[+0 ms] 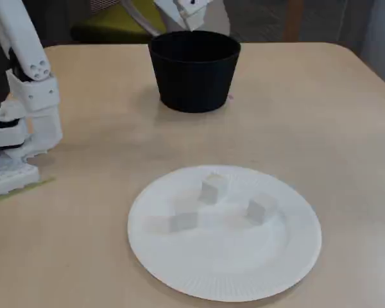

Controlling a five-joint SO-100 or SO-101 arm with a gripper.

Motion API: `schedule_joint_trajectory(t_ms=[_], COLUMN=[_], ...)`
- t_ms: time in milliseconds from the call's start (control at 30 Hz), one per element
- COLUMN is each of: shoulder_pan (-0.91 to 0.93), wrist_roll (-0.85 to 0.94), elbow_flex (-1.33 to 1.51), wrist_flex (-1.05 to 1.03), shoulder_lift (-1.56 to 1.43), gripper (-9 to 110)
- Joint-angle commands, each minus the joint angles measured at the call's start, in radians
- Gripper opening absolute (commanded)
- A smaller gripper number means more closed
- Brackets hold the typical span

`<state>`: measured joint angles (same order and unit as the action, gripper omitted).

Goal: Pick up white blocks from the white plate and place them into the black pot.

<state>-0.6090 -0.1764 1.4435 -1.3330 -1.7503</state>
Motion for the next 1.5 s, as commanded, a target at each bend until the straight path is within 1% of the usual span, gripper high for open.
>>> schedule_joint_trajectory(t_ms=[0, 33, 167, 267, 400, 567, 700, 800, 900, 967, 1133, 1333, 1467], shoulder_pan=[-0.043, -0.048, -0.048, -0.032, 0.003, 0.095, 0.281, 0.46, 0.637, 0.729, 0.887, 0.936, 0.971], wrist_roll=[-0.008, -0.003, 0.087, 0.13, 0.132, 0.126, 0.15, 0.175, 0.256, 0.348, 0.558, 0.744, 0.792], elbow_flex=[-0.003, -0.003, -0.008, -0.014, -0.023, -0.091, -0.207, -0.221, -0.215, -0.222, -0.213, -0.23, -0.23], wrist_flex=[0.072, 0.098, 0.156, 0.158, 0.12, 0.009, -0.184, -0.258, -0.267, -0.267, -0.282, -0.265, -0.242], shoulder_lift=[0.034, 0.054, 0.12, 0.158, 0.184, 0.19, 0.167, 0.123, 0.114, 0.126, 0.192, 0.275, 0.316], gripper=[-2, -2, 12, 17, 12, -2, -2, -2, -2, -2, -2, -2, -2])
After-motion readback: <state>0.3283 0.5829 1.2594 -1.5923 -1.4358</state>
